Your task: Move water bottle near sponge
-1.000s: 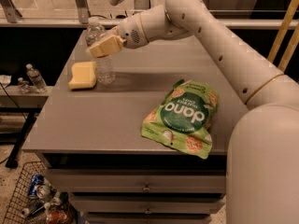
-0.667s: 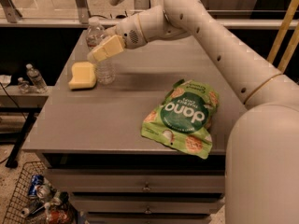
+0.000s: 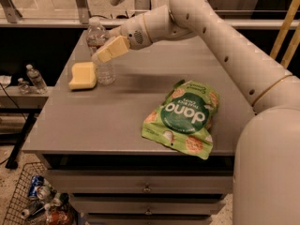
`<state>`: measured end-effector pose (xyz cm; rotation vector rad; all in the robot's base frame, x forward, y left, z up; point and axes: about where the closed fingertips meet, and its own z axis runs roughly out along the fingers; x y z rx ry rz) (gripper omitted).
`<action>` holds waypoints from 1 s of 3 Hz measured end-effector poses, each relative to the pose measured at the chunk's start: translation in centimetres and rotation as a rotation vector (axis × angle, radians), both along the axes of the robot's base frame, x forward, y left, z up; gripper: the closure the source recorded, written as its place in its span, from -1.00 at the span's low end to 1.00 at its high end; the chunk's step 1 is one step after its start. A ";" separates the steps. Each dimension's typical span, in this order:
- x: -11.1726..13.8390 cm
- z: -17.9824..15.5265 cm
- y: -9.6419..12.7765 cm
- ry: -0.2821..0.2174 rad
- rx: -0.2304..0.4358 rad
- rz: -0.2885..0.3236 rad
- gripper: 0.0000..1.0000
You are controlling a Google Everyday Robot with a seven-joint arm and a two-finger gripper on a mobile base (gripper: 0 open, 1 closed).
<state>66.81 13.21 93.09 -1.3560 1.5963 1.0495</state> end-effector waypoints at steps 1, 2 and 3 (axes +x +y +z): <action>-0.6 0.2 -3.1 -0.006 -0.032 -0.065 -1.00; -1.3 0.4 -6.7 -0.012 -0.046 -0.148 -1.00; -1.4 0.2 -7.1 -0.010 -0.048 -0.155 -1.00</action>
Offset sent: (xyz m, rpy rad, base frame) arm -0.0197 -0.1218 0.0061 -0.0628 -0.0219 -0.2667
